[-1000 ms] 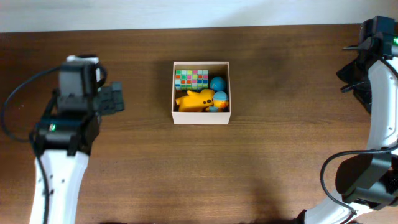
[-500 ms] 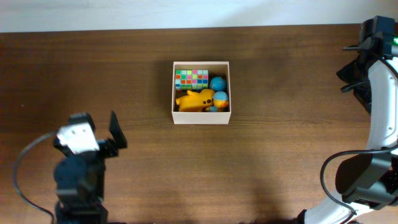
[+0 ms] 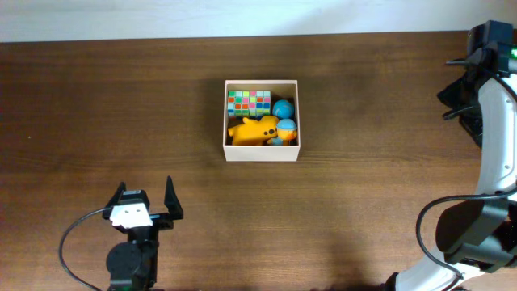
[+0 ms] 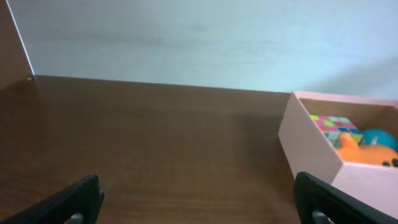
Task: Pack container
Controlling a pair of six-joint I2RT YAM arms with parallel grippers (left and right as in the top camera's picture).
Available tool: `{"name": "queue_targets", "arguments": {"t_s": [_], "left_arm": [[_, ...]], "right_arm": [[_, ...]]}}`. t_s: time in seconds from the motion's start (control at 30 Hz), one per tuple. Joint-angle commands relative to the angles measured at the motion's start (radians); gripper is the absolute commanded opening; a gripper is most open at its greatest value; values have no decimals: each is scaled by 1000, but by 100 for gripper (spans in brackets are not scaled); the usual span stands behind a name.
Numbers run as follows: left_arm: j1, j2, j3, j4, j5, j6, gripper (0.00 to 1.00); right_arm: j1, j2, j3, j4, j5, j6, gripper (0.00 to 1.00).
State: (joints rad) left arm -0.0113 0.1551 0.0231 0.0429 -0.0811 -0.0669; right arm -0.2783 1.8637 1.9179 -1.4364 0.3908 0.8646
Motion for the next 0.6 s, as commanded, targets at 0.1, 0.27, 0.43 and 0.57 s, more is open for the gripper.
{"name": "queue_targets", "arguments": {"t_s": [0.1,0.27,0.43,0.57], "left_arm": [[-3,-62,-15,-119,-23,27,99],[-4,-86,-14,-116,-12,54,99],[-4,-84,-14,-117,-13,54,99],[-4,-84,-14,-117,-12,54,99]], "right_arm": [[-4,-10,0,0,5,8,99],[-4,-10,0,0,5,8,99],[-4,-9,0,0,5,8,99],[-4,-10,0,0,5,8,99]]}}
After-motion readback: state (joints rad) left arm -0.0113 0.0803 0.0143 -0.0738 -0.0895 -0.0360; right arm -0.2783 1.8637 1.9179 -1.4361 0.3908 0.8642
